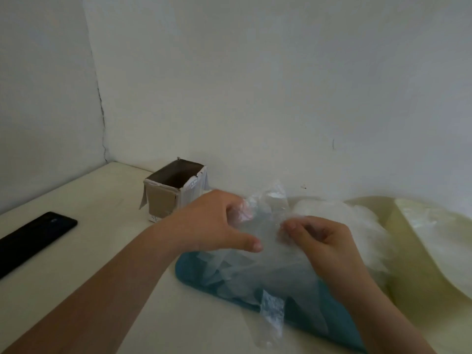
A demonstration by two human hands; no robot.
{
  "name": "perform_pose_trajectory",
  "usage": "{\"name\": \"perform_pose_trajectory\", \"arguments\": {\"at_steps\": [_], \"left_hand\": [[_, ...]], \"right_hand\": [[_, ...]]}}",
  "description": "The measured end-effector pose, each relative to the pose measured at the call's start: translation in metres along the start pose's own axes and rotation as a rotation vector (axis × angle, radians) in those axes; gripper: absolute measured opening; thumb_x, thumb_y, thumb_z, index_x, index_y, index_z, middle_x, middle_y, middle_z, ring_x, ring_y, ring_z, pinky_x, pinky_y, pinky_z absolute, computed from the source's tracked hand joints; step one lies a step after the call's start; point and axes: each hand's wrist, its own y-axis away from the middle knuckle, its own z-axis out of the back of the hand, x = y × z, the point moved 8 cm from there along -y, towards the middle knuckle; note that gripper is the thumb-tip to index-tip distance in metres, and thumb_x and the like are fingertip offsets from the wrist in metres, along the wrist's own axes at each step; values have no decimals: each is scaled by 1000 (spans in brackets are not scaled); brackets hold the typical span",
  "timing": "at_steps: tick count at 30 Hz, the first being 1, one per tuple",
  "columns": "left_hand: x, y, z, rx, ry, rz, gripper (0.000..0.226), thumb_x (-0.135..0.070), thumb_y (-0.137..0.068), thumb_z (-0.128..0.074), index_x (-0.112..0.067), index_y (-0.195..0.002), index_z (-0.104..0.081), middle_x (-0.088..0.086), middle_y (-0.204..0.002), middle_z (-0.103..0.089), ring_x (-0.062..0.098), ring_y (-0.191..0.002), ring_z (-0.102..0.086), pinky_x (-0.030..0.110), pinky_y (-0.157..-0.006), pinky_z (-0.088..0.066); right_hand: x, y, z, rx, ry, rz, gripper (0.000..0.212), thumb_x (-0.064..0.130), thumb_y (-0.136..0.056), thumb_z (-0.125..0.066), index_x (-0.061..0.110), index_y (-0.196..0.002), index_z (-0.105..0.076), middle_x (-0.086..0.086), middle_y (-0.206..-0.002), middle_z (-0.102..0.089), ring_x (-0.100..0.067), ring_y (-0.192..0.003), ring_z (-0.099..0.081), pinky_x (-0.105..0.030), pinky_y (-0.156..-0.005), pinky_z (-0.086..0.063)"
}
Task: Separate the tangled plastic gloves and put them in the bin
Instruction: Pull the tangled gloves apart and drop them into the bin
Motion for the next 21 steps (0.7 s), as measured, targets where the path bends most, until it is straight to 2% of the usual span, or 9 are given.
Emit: {"name": "perform_pose_trajectory", "arguments": {"at_steps": [2, 4, 6, 9, 12, 15, 18, 20, 21], "left_hand": [[9, -3, 5, -26, 58, 43, 24, -45, -77, -91, -32, -92, -78, -20, -89, -77, -1, -85, -72, 30, -86, -62], [9, -6, 16, -146, 229, 27, 7, -33, -84, -86, -30, -87, -80, -11, -90, -79, 5, -89, -75, 34, -89, -61], [8, -8, 21, -226, 428, 31, 3, -30, -87, -84, -29, -89, -82, -6, -91, -80, 9, -91, -75, 33, -89, -59], [11, -9, 3, -124, 582, 85, 29, -43, -83, -82, -22, -102, -80, -2, -97, -79, 13, -93, -74, 38, -93, -60], [2, -4, -11, -77, 636, 87, 30, -36, -93, -75, -8, -102, -79, 15, -93, -75, 23, -87, -70, 42, -90, -60], [-6, 2, 2, -317, 584, 76, 28, -28, -102, -66, -7, -86, -77, 9, -79, -75, 21, -76, -68, 34, -81, -57], [-15, 5, 2, -490, 652, 120, 18, -29, -98, -72, -20, -87, -83, 6, -87, -80, 30, -92, -76, 44, -93, -60], [-34, 0, -8, -469, 680, 106, 15, -32, -96, -74, -21, -92, -83, 4, -90, -81, 29, -94, -76, 45, -92, -60], [-46, -1, -13, -453, 685, 92, 16, -33, -96, -74, -20, -94, -82, 3, -89, -81, 26, -91, -76, 41, -87, -59]], "right_hand": [[-3, -1, 4, -7, -119, -65, 23, 14, -97, -68, 9, -79, -80, -11, -80, -78, -37, -85, -73, -46, -87, -58], [-7, -2, 7, -14, -185, -125, 23, 14, -97, -66, 10, -80, -81, -15, -81, -77, -39, -85, -73, -47, -89, -59], [-12, -4, 8, -16, -256, -197, 23, 12, -97, -66, 8, -81, -81, -19, -82, -77, -35, -80, -74, -45, -87, -61], [-17, -4, 3, 18, -335, -268, 20, 12, -96, -66, 4, -85, -81, -23, -87, -77, -34, -79, -75, -45, -83, -61], [-5, -1, 6, 57, -267, -211, 17, 17, -96, -69, 7, -92, -82, -20, -89, -78, -38, -86, -75, -46, -84, -61], [17, -3, 31, 2, -189, -116, 13, 24, -92, -73, 17, -93, -84, -8, -94, -80, -26, -90, -75, -37, -82, -59], [41, -8, 69, -45, -177, -70, 15, 26, -92, -73, 18, -100, -83, -4, -97, -81, -28, -96, -76, -41, -89, -61], [53, -7, 95, -52, -151, -83, 15, 24, -95, -71, 16, -103, -81, -8, -92, -80, -31, -75, -74, -38, -67, -62], [57, -7, 107, -48, -135, -89, 15, 25, -97, -70, 17, -104, -80, -9, -88, -79, -27, -57, -67, -34, -51, -55]]}}
